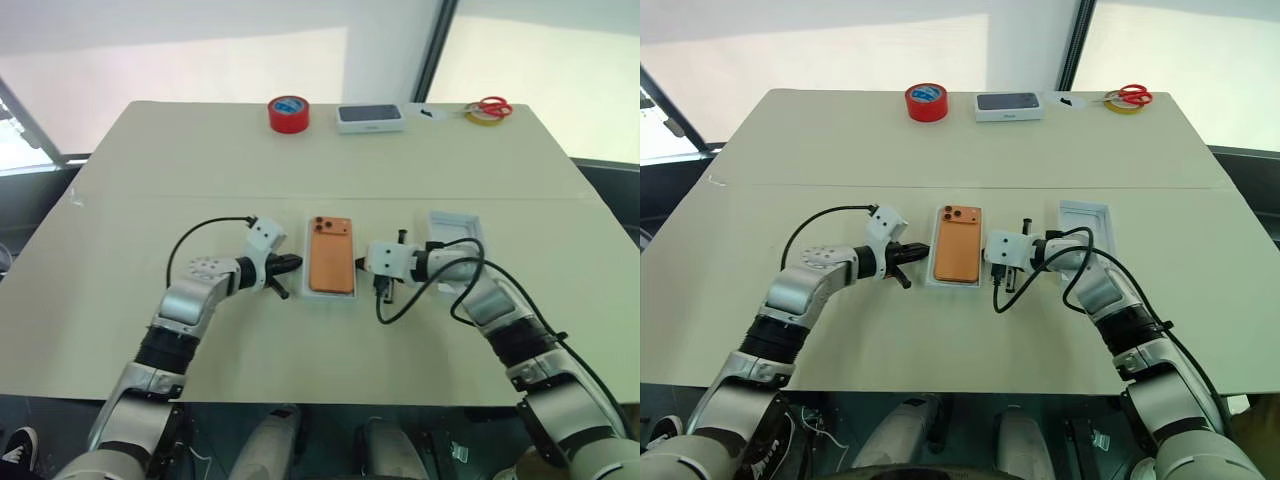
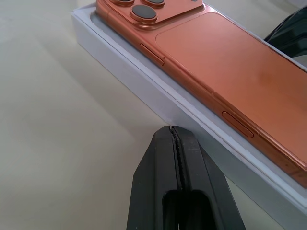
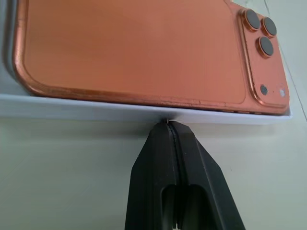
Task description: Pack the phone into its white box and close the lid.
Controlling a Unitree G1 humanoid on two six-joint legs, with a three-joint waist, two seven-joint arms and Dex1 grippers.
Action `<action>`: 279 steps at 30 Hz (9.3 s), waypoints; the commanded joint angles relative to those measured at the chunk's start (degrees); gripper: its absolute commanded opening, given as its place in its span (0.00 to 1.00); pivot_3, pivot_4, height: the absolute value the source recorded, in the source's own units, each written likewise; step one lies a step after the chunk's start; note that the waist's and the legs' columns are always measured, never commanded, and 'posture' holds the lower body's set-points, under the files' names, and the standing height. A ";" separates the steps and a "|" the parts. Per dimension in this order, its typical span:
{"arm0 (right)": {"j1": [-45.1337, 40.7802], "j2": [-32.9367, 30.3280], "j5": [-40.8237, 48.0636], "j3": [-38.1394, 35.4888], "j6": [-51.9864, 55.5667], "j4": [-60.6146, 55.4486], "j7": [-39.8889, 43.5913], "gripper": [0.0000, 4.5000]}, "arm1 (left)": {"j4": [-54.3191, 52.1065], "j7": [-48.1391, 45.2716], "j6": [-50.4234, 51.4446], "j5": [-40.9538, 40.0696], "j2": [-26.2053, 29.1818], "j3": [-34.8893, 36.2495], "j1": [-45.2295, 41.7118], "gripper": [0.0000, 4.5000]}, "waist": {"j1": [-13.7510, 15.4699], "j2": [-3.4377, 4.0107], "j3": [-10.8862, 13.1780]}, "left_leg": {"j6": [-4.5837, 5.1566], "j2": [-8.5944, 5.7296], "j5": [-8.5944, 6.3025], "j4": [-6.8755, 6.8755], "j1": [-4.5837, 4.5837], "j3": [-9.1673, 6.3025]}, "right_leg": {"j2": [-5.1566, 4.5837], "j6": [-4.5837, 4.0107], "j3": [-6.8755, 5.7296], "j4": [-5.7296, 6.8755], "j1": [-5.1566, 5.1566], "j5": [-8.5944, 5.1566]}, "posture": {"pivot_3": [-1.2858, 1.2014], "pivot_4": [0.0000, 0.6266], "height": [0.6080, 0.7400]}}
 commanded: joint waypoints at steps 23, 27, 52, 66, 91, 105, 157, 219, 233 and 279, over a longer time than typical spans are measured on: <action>12.65 -13.52 4.48 -10.82 5.04 -14.22 3.20 0.00 | 18.29 -5.20 -10.03 7.36 -13.94 -5.88 -9.33 0.01 | 1.90 0.01 0.00 | 0.55 -0.32 -0.38 0.68 -0.15 0.06 | -0.35 0.22 -0.10 -0.10 0.31 -0.13 | 0.52 0.24 0.97; 11.82 -13.93 3.68 -10.76 4.45 -12.85 2.54 0.00 | 17.22 -4.98 -9.90 7.25 -15.21 -6.32 -8.82 0.01 | 1.42 0.01 0.00 | 0.56 -0.32 -0.38 0.69 -0.15 0.05 | -0.35 0.22 -0.13 -0.10 0.32 -0.13 | 0.52 0.24 0.97; 5.36 -9.43 19.19 -23.33 44.95 -23.80 -8.17 1.00 | -2.13 -18.58 -16.83 -5.49 5.17 9.28 1.44 0.99 | -0.61 0.13 0.11 | 0.55 -0.26 -0.37 0.59 -0.25 0.02 | -0.32 0.24 -0.09 0.00 0.10 -0.16 | 0.52 0.24 0.97; -4.20 -5.76 27.83 -23.90 95.23 -34.32 -20.25 1.00 | -0.30 -31.69 -30.57 -11.19 14.61 16.79 7.10 0.99 | -0.86 0.40 0.27 | 0.56 -0.26 -0.38 0.53 -0.47 0.12 | -0.34 -0.01 0.04 0.02 -0.20 -0.28 | 0.52 0.24 0.97; -15.66 0.17 31.52 -18.53 97.65 -16.27 -33.10 1.00 | -7.33 -27.86 -31.50 -11.53 13.94 15.81 11.53 0.99 | -2.11 0.40 0.27 | 0.58 -0.24 -0.26 0.60 -1.02 0.16 | -0.29 0.22 0.08 0.24 -0.79 -0.10 | 0.52 0.24 0.97; -10.34 3.27 31.76 -18.86 97.65 -16.34 -38.97 0.01 | -8.09 -26.02 -31.58 -11.48 12.99 15.17 11.26 1.00 | -2.06 0.31 0.14 | 0.57 -0.22 -0.27 0.63 -0.96 0.16 | -0.25 0.21 0.09 0.27 -0.73 -0.09 | 0.52 0.24 0.97; -0.43 30.95 89.13 -46.73 90.22 -15.84 -64.24 0.00 | -2.44 -9.82 -31.37 -4.67 -4.83 4.77 8.18 0.02 | -1.85 0.57 0.03 | 0.48 -0.08 -0.11 0.58 -0.94 0.14 | -0.07 0.11 0.15 0.43 -0.83 -0.02 | 0.52 0.24 0.97; 15.57 -8.04 43.51 -23.68 41.34 -27.10 -26.08 0.01 | -0.99 -4.84 -27.53 -5.87 -9.02 7.74 2.34 0.00 | -1.82 0.50 -0.08 | 0.68 -0.06 -0.20 0.84 -1.02 0.12 | -0.08 0.16 0.03 0.17 -0.61 -0.02 | 0.52 0.24 0.97; 22.75 -10.08 28.50 -17.52 32.22 -35.46 -19.91 0.00 | 0.77 -4.19 -18.94 -1.13 -4.92 3.82 3.87 0.00 | -1.71 0.49 -0.07 | 0.64 -0.06 -0.21 0.83 -1.01 0.10 | -0.09 0.17 0.03 0.18 -0.62 -0.02 | 0.52 0.24 0.97; 17.71 -8.78 13.26 -11.61 32.99 -30.88 -14.98 0.00 | 5.64 -3.24 -19.45 1.18 -10.86 0.05 -0.81 0.00 | -1.57 0.49 -0.07 | 0.62 -0.08 -0.19 0.92 -1.00 0.10 | -0.08 0.19 0.01 0.21 -0.58 -0.01 | 0.52 0.24 0.97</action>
